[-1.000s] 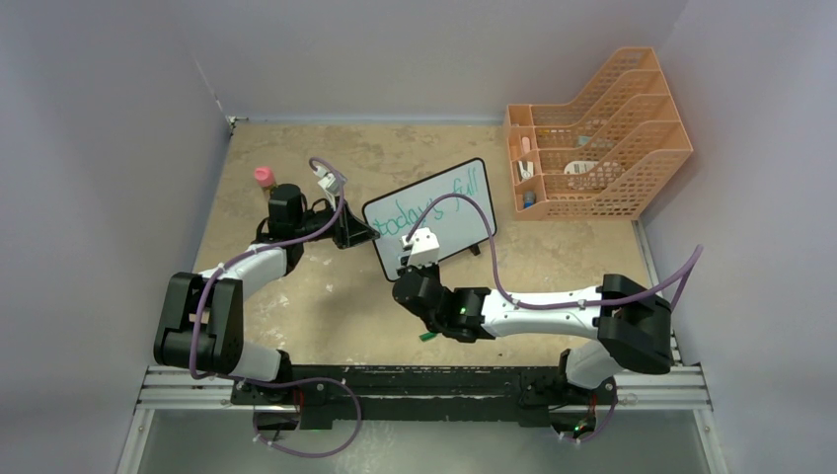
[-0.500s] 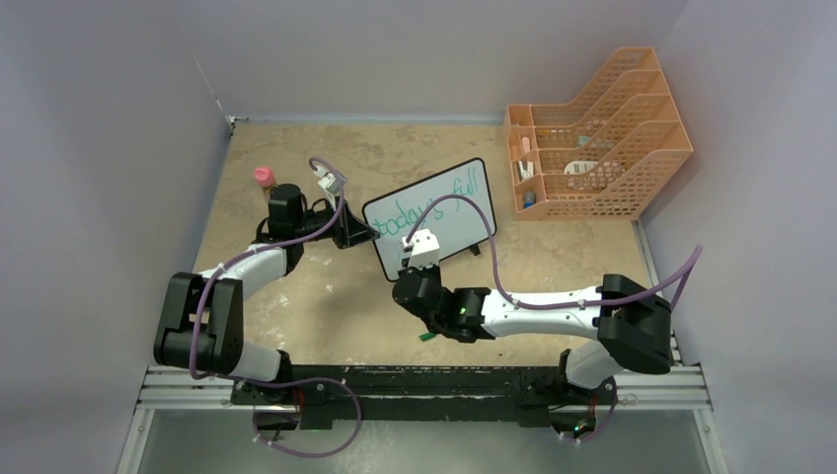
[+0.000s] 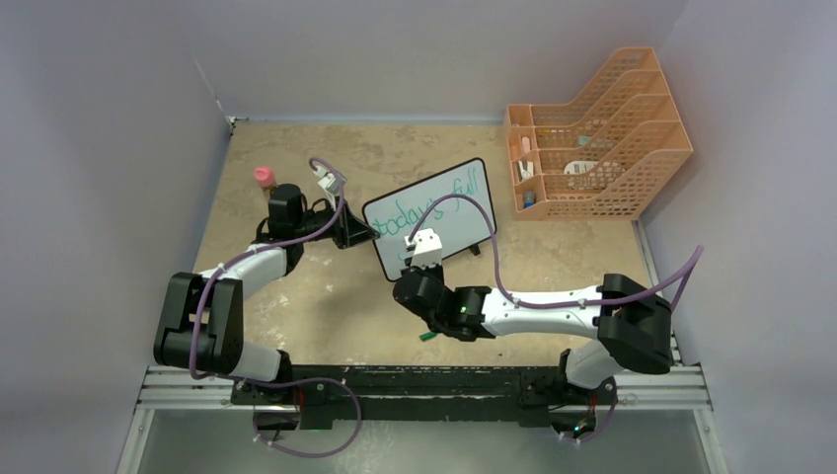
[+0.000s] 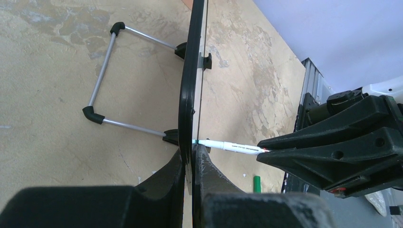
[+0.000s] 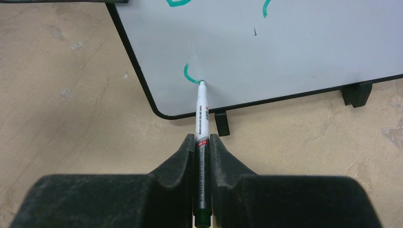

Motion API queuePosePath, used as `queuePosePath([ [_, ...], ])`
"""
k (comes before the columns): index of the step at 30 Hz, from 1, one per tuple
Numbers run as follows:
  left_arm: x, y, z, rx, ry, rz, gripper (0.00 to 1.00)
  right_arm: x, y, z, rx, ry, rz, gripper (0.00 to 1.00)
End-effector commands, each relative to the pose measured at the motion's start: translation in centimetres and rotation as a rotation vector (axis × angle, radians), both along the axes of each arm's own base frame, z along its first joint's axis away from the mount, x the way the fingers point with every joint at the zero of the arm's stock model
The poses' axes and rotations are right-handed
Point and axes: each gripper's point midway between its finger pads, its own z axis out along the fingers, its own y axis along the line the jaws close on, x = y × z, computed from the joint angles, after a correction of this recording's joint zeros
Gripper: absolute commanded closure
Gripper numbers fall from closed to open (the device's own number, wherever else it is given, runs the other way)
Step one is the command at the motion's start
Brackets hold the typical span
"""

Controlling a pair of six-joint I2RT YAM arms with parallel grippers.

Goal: Write a sentence on the whiteboard

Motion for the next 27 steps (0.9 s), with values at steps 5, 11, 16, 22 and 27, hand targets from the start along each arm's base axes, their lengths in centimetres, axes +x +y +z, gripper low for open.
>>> queuePosePath([
  [5, 0.6, -0.2, 2.5, -0.008, -0.110, -0.013, 1.00, 1.7, -0.6, 2.9, 0.063, -0.071, -0.074, 1.00],
  [11, 0.6, -0.2, 2.5, -0.008, -0.112, -0.013, 1.00, 2.2, -0.3, 3.5, 0.076, -0.085, -0.074, 1.00],
  [16, 0.6, -0.2, 2.5, -0.008, -0.111, -0.012, 1.00, 2.5, -0.1, 4.0, 0.084, -0.095, -0.064, 1.00],
  [22, 0.6, -0.2, 2.5, -0.009, -0.112, -0.014, 1.00, 2.6, 0.5, 4.7, 0.100, -0.108, -0.046, 1.00],
  [27, 0.6, -0.2, 2.5, -0.009, -0.112, -0.012, 1.00, 2.7, 0.8, 5.1, 0.107, -0.117, -0.030, 1.00],
])
